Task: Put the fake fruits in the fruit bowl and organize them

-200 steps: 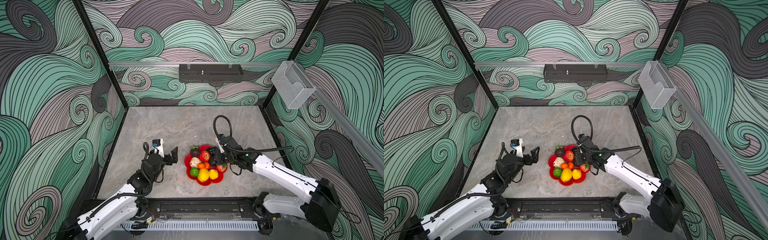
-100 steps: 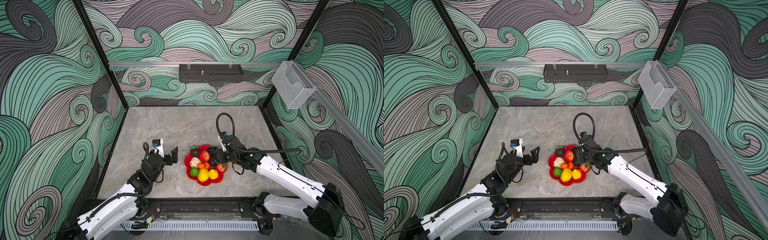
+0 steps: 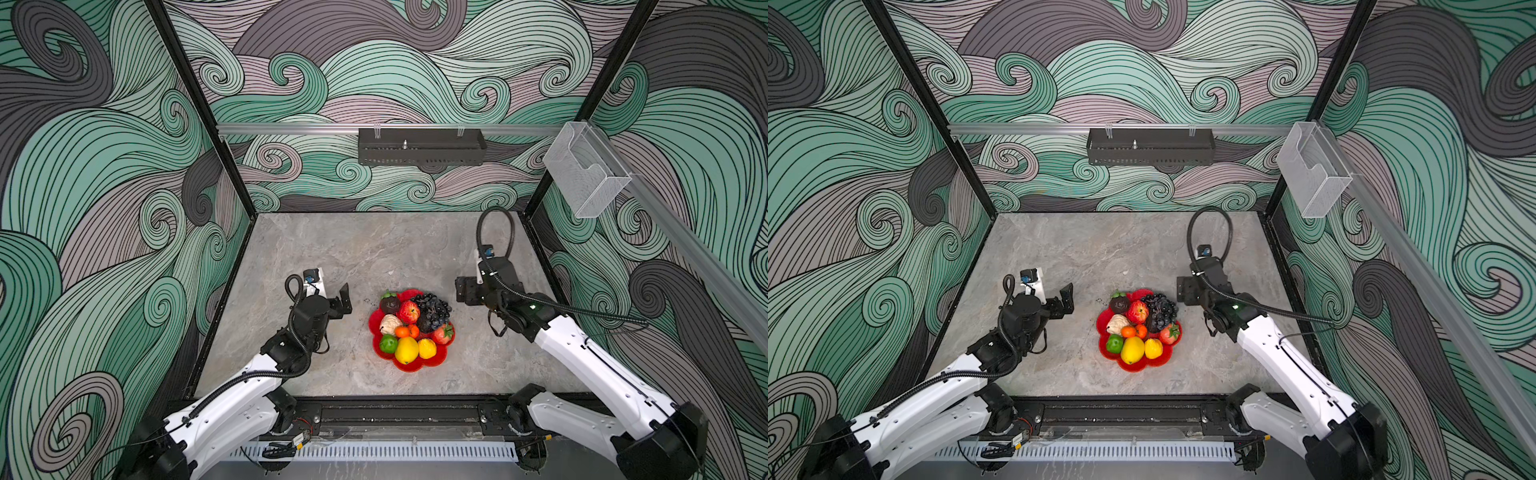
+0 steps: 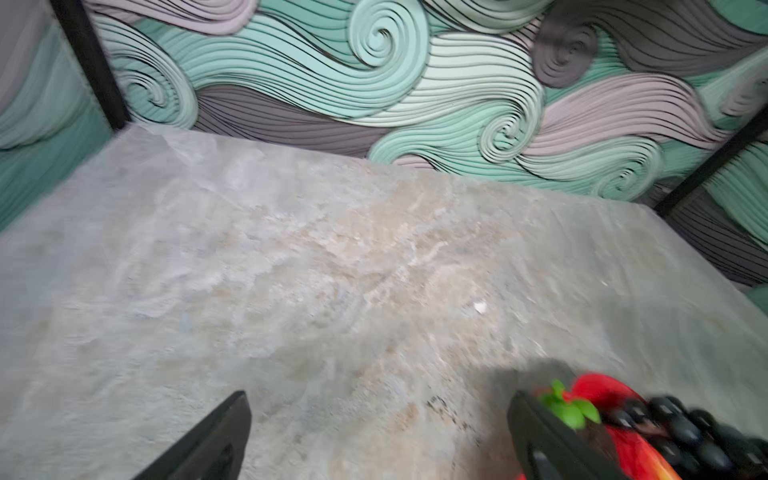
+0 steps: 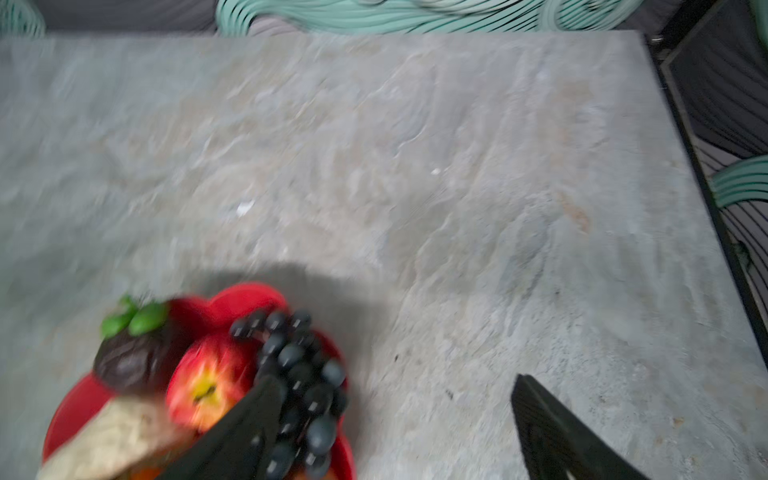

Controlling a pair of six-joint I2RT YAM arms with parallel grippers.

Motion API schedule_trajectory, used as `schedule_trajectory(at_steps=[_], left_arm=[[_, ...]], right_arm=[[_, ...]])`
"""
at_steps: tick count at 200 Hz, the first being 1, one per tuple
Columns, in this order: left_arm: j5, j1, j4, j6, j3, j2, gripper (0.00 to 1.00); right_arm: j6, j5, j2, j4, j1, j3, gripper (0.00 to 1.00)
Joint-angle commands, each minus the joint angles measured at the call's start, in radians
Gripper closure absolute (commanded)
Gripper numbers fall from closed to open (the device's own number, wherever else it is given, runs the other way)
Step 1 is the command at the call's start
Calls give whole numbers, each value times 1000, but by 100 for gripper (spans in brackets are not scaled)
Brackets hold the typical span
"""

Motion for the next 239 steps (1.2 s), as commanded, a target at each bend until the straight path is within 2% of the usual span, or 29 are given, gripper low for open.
schedule_trajectory(at_steps=[1,17,29,39,50,62,85,93,104,116,132,139,146,156,160,172,182,191,200,212,227,239], left_arm=[[-279,69,-25,49,75,76,1],[-323,130,-10,107,91,140,1],[-323,183,58,179,83,196,1],[-301,239,78,194,85,239,1],[-242,312,88,192,87,288,1],[-171,367,91,207,101,318,1],[40,476,241,219,57,407,1],[68,505,260,209,59,457,1],[68,528,324,236,61,519,1],[116,542,265,258,92,521,1],[160,579,340,292,73,531,1],[207,599,454,299,26,544,1],[291,643,591,268,-21,628,1],[408,659,882,358,-87,728,1],[422,659,852,360,-83,720,1],[406,661,497,300,19,631,1],[429,659,661,353,-23,673,1],[430,659,734,353,-50,687,1],[428,659,701,351,-39,680,1],[412,658,540,312,5,639,1],[427,659,664,350,-31,668,1],[424,659,610,336,-14,655,1]], right_arm=[[23,153,18,191,-108,-113,7],[-42,227,66,378,-143,-202,1],[-120,184,125,487,-176,-247,1],[-127,167,172,533,-209,-256,1],[-143,182,206,490,-232,-221,1],[-175,197,234,582,-249,-255,1],[-216,163,295,845,-288,-366,1],[-232,157,326,923,-296,-384,1],[-262,115,335,883,-297,-355,1],[-307,74,357,1015,-299,-386,1],[-340,39,382,1078,-313,-387,1],[-341,-17,412,1173,-331,-417,1],[-332,-75,469,1308,-352,-456,1],[-305,-103,521,1455,-386,-508,1],[-303,-105,518,1450,-389,-509,1],[-307,-125,478,1308,-387,-471,1],[-313,-126,508,1398,-388,-491,1],[-312,-126,503,1382,-387,-488,1],[-307,-127,484,1330,-388,-479,1],[-310,-125,496,1370,-386,-486,1],[-308,-125,485,1339,-386,-480,1],[-310,-125,493,1362,-386,-485,1]])
